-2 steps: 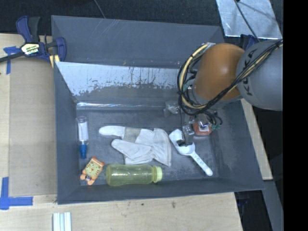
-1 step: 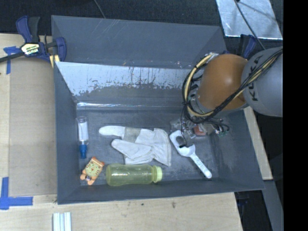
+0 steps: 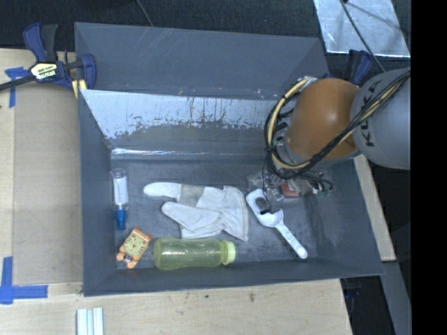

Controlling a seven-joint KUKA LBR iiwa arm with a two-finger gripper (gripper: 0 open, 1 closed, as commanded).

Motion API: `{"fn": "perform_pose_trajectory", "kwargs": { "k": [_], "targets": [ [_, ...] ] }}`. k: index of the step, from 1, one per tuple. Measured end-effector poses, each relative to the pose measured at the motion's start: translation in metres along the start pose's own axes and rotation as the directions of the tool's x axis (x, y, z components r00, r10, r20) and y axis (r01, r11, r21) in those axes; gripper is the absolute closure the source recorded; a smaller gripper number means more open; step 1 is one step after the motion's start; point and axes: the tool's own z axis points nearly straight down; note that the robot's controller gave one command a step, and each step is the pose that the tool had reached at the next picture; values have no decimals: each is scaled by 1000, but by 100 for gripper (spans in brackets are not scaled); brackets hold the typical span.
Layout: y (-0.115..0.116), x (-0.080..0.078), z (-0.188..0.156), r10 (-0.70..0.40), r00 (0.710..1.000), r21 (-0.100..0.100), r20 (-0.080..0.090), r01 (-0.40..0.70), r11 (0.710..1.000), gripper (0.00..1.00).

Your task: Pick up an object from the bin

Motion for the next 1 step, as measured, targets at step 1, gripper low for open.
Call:
{"fn": "perform_pose_trajectory", "kwargs": {
  "k": [1],
  "targets": [
    [18,5,-127,-51,999,0,1,51,999,100]
  ]
}}
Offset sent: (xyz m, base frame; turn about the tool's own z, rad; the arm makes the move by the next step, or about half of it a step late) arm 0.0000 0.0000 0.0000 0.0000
